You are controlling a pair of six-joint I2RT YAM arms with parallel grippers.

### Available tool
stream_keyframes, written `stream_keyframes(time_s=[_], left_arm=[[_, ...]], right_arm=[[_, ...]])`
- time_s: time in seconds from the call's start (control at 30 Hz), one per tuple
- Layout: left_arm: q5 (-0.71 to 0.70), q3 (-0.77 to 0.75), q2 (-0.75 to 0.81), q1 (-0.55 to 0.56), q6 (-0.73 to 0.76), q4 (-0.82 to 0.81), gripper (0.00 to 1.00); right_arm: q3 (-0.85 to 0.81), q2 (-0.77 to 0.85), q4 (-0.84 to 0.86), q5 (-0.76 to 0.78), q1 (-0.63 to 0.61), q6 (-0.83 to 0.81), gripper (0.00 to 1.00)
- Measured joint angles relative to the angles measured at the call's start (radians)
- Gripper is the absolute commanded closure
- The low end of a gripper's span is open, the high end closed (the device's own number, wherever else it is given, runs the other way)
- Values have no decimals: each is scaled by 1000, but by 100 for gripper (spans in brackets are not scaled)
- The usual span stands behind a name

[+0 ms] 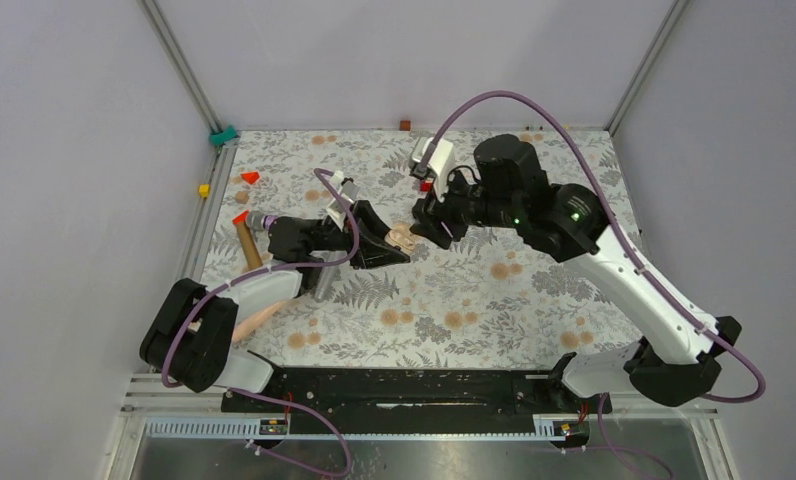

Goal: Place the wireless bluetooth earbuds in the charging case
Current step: Place the earbud in the charging case, then pick up the earbud from the center of the board.

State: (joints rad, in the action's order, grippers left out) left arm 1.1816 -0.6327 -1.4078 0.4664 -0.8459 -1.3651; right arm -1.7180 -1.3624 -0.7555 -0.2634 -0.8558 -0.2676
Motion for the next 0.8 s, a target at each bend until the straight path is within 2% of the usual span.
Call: stream_keyframes(time_s=[0.13,0.2,0.47,0.67,0.8], left_arm=[[0,0,6,0,6,1,100],[-2,0,13,0,13,1,100],[-27,5,29,-34,34,2,100],[-40,5,33,-57,34,2,100],[-48,6,34,-69,34,3,100]], right_arm=[[12,65,-2,100,2,-37,43],[47,106,19,153,3,-56,28],[328,237,166,360,68,-145,35],[425,196,241,344,232,-135,38],[423,91,276,322,307,-118,32]])
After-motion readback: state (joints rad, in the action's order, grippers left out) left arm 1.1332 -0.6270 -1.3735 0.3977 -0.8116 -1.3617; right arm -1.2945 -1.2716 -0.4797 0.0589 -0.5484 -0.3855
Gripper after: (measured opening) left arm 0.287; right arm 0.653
